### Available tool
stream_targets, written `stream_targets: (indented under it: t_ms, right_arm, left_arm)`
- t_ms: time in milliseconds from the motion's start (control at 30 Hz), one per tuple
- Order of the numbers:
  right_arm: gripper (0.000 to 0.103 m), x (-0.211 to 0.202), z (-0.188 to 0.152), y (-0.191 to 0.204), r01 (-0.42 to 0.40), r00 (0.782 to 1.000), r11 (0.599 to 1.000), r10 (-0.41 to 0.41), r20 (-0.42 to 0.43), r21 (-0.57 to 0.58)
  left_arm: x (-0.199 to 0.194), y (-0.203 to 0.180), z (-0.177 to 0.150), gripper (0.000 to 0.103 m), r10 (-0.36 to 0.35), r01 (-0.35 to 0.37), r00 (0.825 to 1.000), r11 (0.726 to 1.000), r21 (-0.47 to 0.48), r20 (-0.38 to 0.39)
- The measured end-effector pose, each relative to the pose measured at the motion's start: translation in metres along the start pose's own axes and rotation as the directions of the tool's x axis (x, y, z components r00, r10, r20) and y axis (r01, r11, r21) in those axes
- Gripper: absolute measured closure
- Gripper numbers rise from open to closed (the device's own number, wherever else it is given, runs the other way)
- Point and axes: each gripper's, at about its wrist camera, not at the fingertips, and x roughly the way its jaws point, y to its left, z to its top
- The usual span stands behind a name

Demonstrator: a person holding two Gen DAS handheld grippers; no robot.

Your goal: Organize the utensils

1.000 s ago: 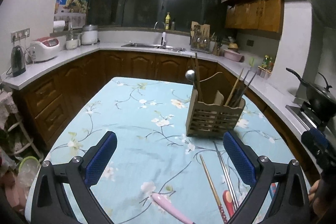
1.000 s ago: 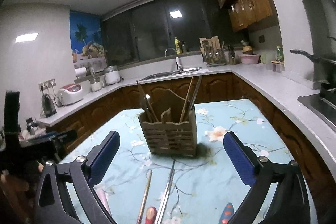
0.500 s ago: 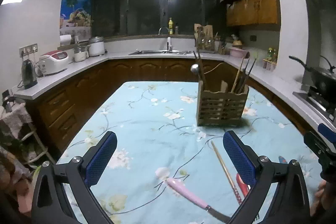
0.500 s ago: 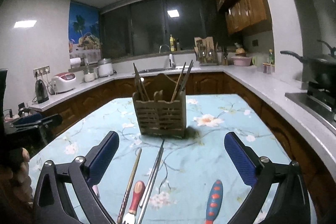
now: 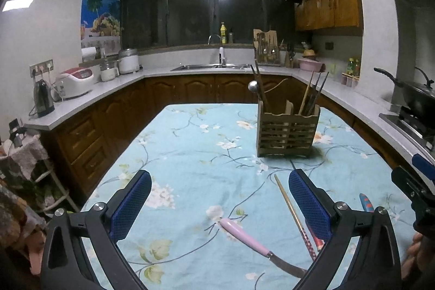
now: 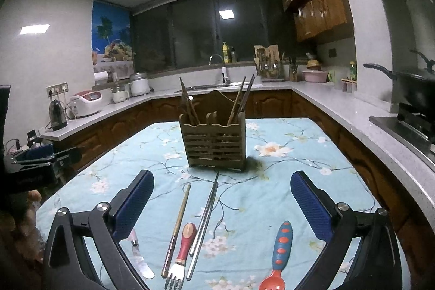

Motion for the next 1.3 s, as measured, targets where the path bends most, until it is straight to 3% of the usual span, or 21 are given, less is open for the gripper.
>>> stream_targets:
  t_ms: [1300]
  right_arm:
    - [0.0,-0.01,0.004,0.001,-0.012,1.0,1.0,0.012,0.027,-0.009]
  left_arm:
    - [-0.009,0.005,-0.006,0.001,-0.001,0.001,0.999,1.0,0.017,0.041]
